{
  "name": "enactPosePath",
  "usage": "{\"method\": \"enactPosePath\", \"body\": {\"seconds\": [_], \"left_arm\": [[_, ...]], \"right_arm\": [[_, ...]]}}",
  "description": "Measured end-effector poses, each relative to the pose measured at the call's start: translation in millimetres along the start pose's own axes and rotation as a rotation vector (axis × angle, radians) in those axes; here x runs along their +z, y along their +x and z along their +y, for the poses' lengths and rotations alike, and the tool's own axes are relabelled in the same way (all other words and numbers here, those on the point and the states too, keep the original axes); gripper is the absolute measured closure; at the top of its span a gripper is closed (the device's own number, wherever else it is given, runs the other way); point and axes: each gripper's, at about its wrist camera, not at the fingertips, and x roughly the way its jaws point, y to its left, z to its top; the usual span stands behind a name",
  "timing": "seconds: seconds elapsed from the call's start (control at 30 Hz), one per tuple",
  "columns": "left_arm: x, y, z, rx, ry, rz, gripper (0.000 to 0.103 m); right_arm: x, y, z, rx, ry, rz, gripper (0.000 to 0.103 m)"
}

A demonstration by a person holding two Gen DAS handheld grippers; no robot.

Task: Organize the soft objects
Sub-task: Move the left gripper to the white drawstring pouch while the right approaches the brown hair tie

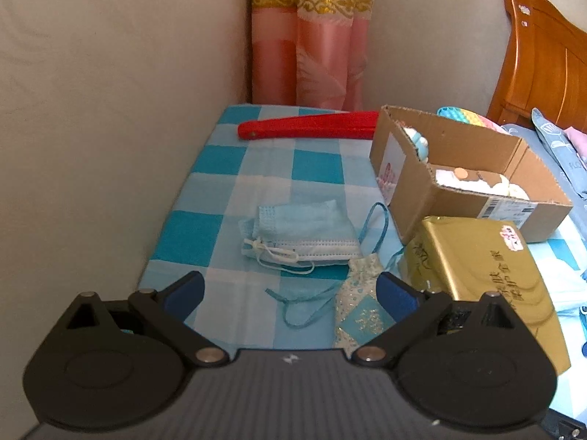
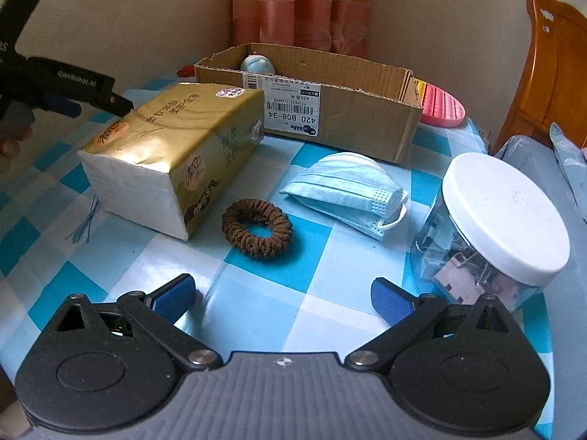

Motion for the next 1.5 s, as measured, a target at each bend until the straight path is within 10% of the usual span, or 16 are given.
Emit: {"method": "enactPosePath", "body": {"seconds": [0.4, 0.87, 1.5], "left_arm": [[-2.4, 15.2, 7.4, -0.089, -0.047, 0.016, 0.002], [-20.0, 14.0, 20.1, 0.094, -0.003, 0.042, 0.001], [-33.9, 5.0, 13.2, 0.012, 0.049, 0.036, 0.0]], "right_arm": [[4.7, 6.3, 5.2, 0.001, 0.02, 0.0, 0.0], [4.3, 6.6, 4.9, -0.003, 0.024, -0.008, 0.0], [-3.1, 4.4, 4.4, 0.001, 0.02, -0.046, 0.0]]}}
